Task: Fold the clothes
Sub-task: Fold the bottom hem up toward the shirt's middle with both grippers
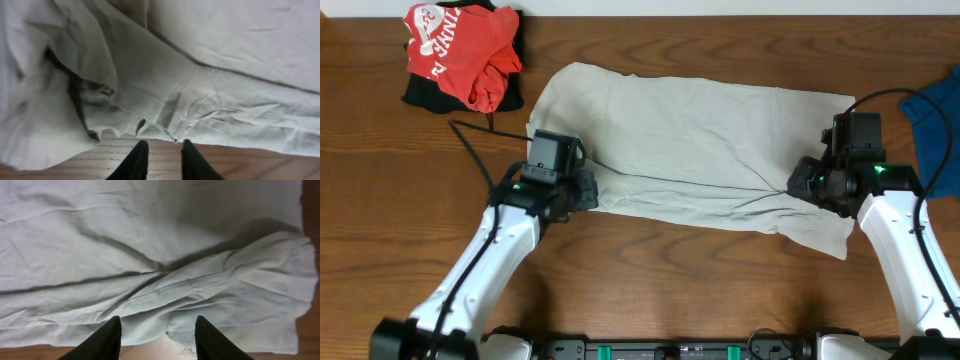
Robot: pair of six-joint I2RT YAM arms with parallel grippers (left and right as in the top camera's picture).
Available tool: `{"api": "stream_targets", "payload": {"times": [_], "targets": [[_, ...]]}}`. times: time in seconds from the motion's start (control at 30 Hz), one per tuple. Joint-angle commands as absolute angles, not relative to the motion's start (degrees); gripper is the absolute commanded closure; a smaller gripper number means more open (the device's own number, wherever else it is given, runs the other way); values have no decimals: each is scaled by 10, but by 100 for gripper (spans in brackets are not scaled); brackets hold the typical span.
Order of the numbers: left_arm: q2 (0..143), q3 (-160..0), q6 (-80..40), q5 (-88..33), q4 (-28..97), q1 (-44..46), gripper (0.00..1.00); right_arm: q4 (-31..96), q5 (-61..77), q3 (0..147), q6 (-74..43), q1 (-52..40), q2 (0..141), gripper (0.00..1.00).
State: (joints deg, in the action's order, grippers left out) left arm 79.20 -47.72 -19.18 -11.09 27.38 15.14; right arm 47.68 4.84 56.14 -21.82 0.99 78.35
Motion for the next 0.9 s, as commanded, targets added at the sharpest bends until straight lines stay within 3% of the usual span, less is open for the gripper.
{"api": "stream_targets", "payload": {"times": [0.0, 0.13, 0.37, 0.87], "targets": [[827, -486, -222, -116, 258, 152, 79, 476, 82, 572, -207, 10, 775, 55], [868, -486, -222, -116, 211, 152, 82, 475, 102, 572, -207, 10, 775, 76], [908, -486, -224, -116, 190, 152, 81, 475, 189, 566, -195, 8, 778, 93], [948, -486, -219, -109, 103, 152, 81, 434, 218, 550, -188, -59, 878, 89]]}}
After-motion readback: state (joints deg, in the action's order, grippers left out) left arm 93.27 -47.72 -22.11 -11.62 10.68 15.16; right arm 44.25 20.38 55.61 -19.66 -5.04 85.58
